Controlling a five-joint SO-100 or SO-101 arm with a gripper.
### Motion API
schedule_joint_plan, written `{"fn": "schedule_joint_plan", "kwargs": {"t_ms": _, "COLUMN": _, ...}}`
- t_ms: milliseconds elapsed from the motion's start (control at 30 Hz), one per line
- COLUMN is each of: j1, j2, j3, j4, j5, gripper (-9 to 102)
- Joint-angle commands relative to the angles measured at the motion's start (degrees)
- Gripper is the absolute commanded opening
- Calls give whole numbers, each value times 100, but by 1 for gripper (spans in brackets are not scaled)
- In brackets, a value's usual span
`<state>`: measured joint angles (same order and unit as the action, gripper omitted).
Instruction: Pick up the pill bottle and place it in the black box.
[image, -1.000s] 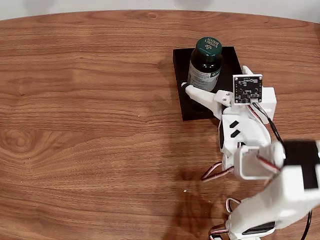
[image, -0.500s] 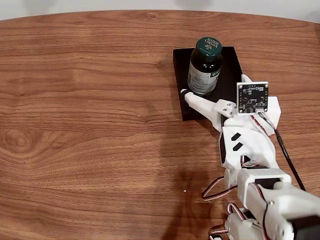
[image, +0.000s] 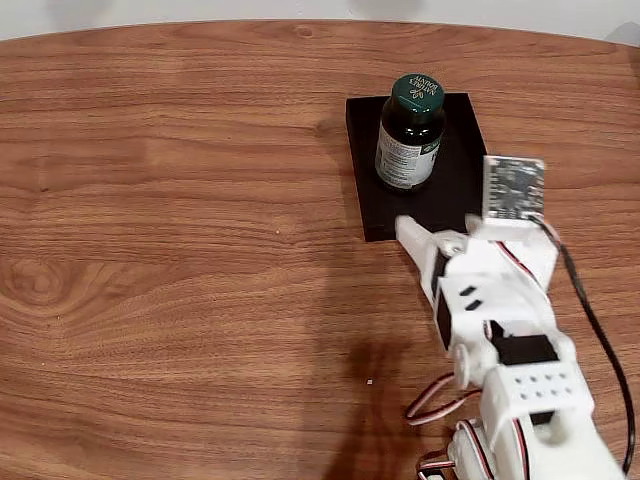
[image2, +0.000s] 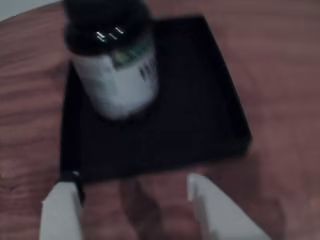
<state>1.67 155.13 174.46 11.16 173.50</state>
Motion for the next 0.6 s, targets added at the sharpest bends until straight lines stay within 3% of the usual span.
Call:
{"fn": "schedule_joint_plan", "kwargs": {"t_ms": 0, "j1": 343, "j2": 958, "j3": -97, "j4": 1538, "j5": -580, "gripper": 17}}
{"fn": "schedule_joint_plan", "kwargs": {"t_ms": 467, "j1": 606, "j2": 3006, "j3": -88, "j4": 5344, "j5": -1371, "gripper": 2}}
{"fn": "schedule_joint_plan", "kwargs": {"t_ms": 567, "j1": 598, "j2": 3164, "j3": -88, "j4": 5801, "j5": -1468, "gripper": 1}}
